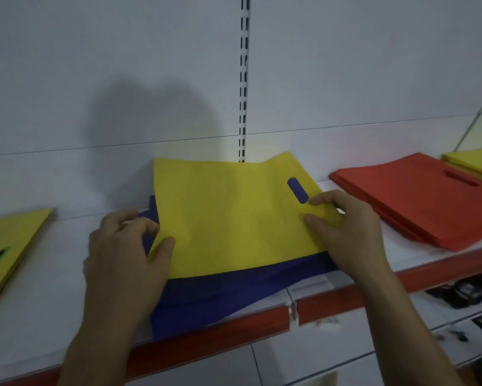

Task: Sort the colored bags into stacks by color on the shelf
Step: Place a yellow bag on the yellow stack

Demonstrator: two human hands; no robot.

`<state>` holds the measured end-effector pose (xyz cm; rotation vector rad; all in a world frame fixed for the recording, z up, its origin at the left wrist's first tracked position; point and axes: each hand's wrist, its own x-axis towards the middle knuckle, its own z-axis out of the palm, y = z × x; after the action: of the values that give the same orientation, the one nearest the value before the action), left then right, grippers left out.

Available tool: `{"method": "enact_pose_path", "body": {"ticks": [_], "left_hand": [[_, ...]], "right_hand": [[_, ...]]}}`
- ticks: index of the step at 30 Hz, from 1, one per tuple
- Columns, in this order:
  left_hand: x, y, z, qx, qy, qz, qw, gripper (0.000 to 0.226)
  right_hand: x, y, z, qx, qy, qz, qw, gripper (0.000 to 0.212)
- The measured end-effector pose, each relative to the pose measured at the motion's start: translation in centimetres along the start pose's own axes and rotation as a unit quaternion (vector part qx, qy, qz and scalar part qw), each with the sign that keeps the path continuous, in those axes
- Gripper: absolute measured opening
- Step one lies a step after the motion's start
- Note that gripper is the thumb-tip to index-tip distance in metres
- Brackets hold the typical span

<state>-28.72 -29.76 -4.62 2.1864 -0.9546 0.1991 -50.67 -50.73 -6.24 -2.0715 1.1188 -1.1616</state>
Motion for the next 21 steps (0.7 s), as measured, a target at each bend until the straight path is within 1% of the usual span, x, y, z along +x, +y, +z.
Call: {"method": "enact_pose_path", "body": {"ticks": [2, 4, 6, 8, 10, 11, 13, 15, 16, 19, 21], "left_hand": [[0.1, 0.8, -0.1, -0.005, 0.003, 0.014, 1.0, 0.018], [0.1, 1.3, -0.1, -0.045, -0.002, 0.032, 0.998, 0.013], [0.2, 1.9, 0.3, -0.092, -0.021, 0.029, 0.995, 0.011], [0.1, 3.1, 0.9, -0.136, -0.032, 0.027, 0.99, 0.026], [0.0, 5.1, 1.8, -0.169, -0.044, 0.043, 0.984, 0.043], [-0.1, 6.0, 2.4, -0.171, -0.056, 0.062, 0.982, 0.045], [-0.6, 7.9, 3.7, -0.14, -0.082, 0.108, 0.981, 0.037], [-0.9, 9.9, 4.8, -0.12, -0.1, 0.131, 0.979, 0.029], [-0.9, 10.9, 5.5, -0.123, -0.11, 0.139, 0.977, 0.03], [-1.1, 14.7, 8.3, -0.136, -0.146, 0.145, 0.969, 0.042], [-1.8, 17.9, 10.4, -0.143, -0.163, 0.144, 0.966, 0.051]], "right_hand": [[0.3, 0.4, -0.3, -0.001, -0.001, -0.002, 1.0, 0.021], [0.2, 0.7, -0.8, 0.017, 0.014, 0.005, 1.0, 0.021], [-0.1, 1.0, -1.5, 0.033, 0.036, 0.022, 0.999, 0.022], [-0.8, 1.6, -2.7, 0.034, 0.051, 0.032, 0.998, 0.025], [-1.3, 2.5, -4.5, 0.025, 0.057, 0.032, 0.998, 0.034], [-1.6, 3.0, -5.5, 0.02, 0.058, 0.037, 0.997, 0.037], [-2.2, 4.2, -7.8, 0.015, 0.061, 0.058, 0.996, 0.041], [-2.6, 5.3, -10.3, 0.01, 0.077, 0.076, 0.994, 0.042], [-2.7, 6.0, -11.5, 0.006, 0.087, 0.081, 0.993, 0.041], [-2.7, 8.7, -15.0, -0.003, 0.11, 0.093, 0.99, 0.039], [-2.5, 11.0, -17.6, 0.01, 0.123, 0.107, 0.987, 0.039]]}}
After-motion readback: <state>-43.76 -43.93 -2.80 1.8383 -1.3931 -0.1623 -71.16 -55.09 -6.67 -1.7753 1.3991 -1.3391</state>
